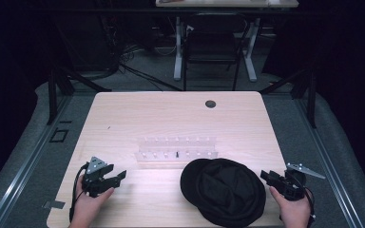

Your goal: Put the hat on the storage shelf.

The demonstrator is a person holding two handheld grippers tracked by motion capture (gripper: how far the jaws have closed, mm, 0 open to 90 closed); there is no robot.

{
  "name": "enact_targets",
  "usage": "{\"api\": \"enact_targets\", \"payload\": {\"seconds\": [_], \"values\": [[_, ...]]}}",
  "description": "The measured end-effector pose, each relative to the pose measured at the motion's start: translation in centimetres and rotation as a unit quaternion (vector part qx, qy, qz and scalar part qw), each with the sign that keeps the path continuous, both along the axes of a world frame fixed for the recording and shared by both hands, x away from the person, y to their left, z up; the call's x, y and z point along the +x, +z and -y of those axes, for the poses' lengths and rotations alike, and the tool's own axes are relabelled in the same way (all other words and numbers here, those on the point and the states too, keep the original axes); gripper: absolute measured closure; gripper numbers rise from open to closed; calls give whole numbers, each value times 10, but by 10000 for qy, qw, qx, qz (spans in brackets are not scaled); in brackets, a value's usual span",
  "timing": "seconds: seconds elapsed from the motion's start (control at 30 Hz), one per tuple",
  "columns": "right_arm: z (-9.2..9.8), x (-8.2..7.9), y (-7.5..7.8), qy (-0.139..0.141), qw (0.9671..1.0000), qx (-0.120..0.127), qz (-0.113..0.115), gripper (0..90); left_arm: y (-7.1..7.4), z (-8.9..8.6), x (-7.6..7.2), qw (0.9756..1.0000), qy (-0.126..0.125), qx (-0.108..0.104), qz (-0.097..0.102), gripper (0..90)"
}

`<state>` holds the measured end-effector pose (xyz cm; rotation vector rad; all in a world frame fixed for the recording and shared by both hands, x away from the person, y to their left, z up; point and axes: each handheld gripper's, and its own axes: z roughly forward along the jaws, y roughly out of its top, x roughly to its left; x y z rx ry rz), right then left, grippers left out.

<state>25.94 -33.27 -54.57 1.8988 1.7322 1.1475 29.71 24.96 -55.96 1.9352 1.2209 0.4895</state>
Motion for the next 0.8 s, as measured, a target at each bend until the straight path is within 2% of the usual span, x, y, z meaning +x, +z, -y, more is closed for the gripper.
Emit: {"api": "enact_targets", "payload": {"seconds": [0.17,0.2,0.23,0.27,0.37,0.4,0.53,0.6,0.67,0.7,0.8], "values": [[2,-4,9,-87,9999,-2,-61,596,1,0,0,10000,-51,8,-11,392],[1,-4,10,-128,9999,82,-5,601,1,0,0,10000,-35,-14,-23,392],[1,-5,12,-121,9999,63,-63,602,1,0,-1,10000,-19,-26,-10,392],[2,-6,16,-113,9998,-60,-175,607,1,0,-1,10000,-36,-40,-22,393],[-1,-5,15,-130,9997,-23,-188,608,2,-1,-1,10000,-38,-40,9,394],[-1,-6,16,-111,9995,-128,-266,610,2,-1,-1,10000,-34,-63,1,394],[-4,-6,21,-123,9994,-104,-309,621,2,-1,-2,9999,-65,-80,-29,394],[-6,-8,23,-129,9992,-96,-370,629,2,-1,-2,9999,-97,-87,-26,394],[-9,-11,28,-65,9981,-270,-542,646,3,1,-3,9999,-139,-82,-16,395],[-10,-11,28,-30,9983,-208,-541,650,3,1,-3,9999,-145,-85,-16,395],[-12,-14,33,-9,9978,-231,-626,655,3,2,-4,9998,-169,-63,-19,395]]}}
